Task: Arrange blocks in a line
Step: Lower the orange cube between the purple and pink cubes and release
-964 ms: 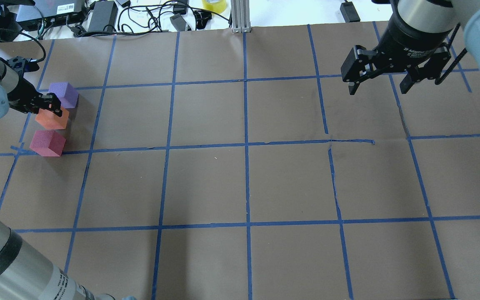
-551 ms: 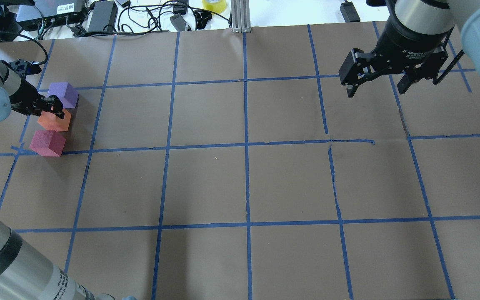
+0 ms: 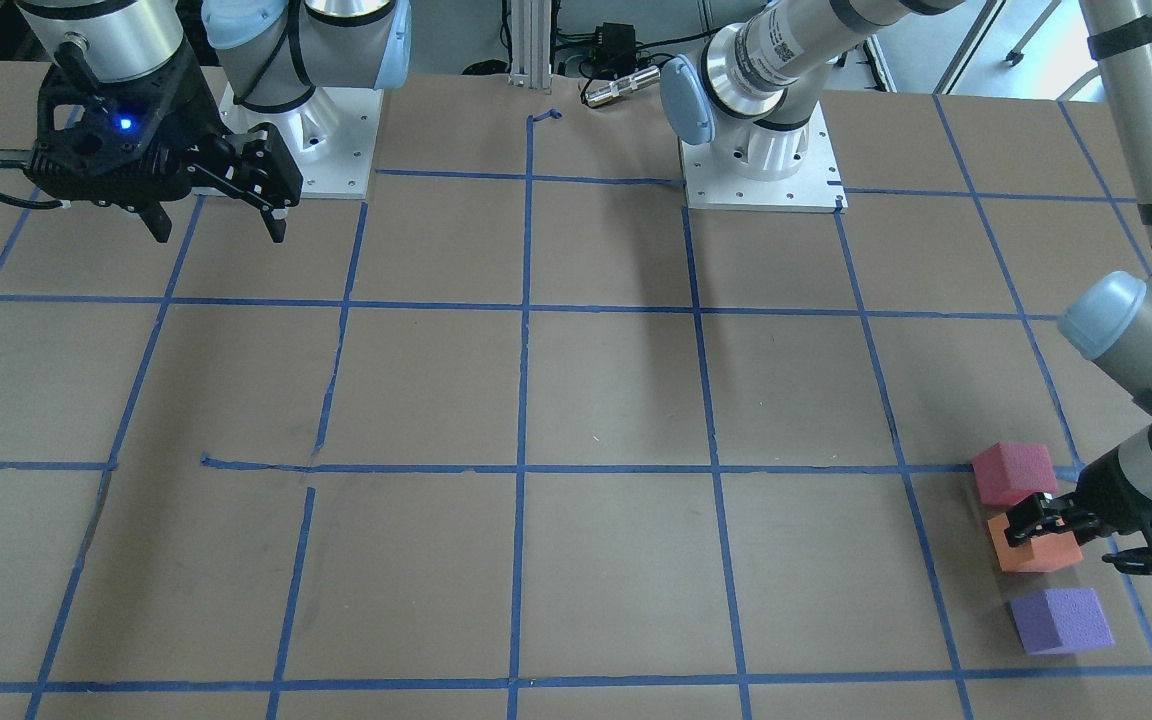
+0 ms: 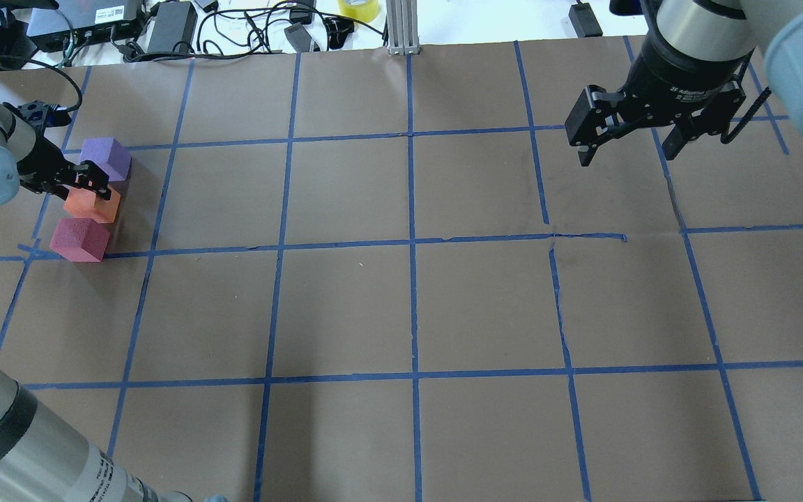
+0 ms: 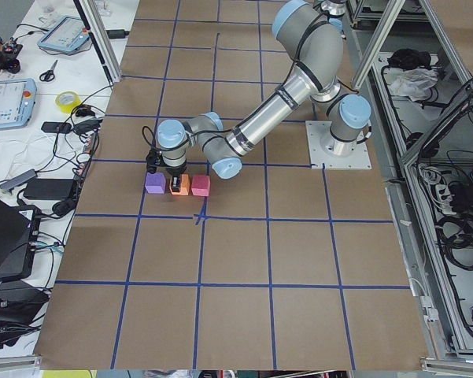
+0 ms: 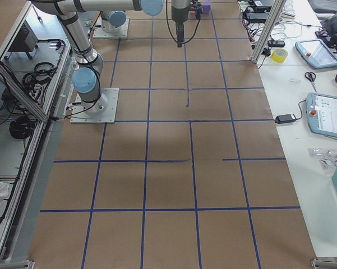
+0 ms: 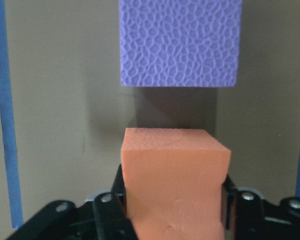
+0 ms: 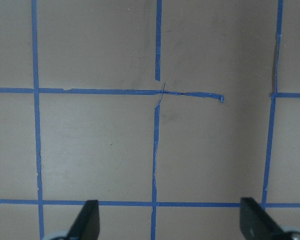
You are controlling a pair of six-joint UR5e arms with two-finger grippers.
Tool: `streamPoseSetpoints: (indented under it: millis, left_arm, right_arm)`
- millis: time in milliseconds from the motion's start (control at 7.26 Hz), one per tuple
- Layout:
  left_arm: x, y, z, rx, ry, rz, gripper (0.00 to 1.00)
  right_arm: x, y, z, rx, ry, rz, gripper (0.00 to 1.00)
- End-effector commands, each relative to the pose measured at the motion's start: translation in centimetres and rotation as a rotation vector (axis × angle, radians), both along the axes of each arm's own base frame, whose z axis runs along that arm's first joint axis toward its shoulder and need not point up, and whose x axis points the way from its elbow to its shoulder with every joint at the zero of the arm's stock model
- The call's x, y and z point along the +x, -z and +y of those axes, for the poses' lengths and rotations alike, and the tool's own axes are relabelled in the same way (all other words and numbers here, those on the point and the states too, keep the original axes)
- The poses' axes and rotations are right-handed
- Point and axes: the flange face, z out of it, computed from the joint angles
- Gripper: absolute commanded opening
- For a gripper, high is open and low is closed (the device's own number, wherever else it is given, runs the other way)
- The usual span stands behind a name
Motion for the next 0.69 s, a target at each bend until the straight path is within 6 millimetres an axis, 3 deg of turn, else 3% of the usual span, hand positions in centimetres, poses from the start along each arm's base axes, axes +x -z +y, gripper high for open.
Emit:
streamPoseSetpoints:
  millis: [0,275,413,551]
  left_arm:
    - [0.1,-1.7,-0.2,-0.022,0.004,-0.015,0.88]
    - [-1.4,-6.4,-0.4,-0.040,0.020,-0.026,0.88]
    - [-5.2,-11.2,-0.2,0.021,0.018,0.010,0.88]
    - [-11.7,-16.5,0.6,0.046,-0.052,0.021,0.88]
  right_arm:
    - [0.0,0.0,0.1,-0.004,0.001,0.001,1.00]
    - [0.0,0.0,0.1,-0.007,-0.001,0.001,1.00]
    - [-0.1,0.0,0.0,-0.007,0.001,0.002,1.00]
    - [-0.1,0.1,0.0,-0.004,0.001,0.002,1.00]
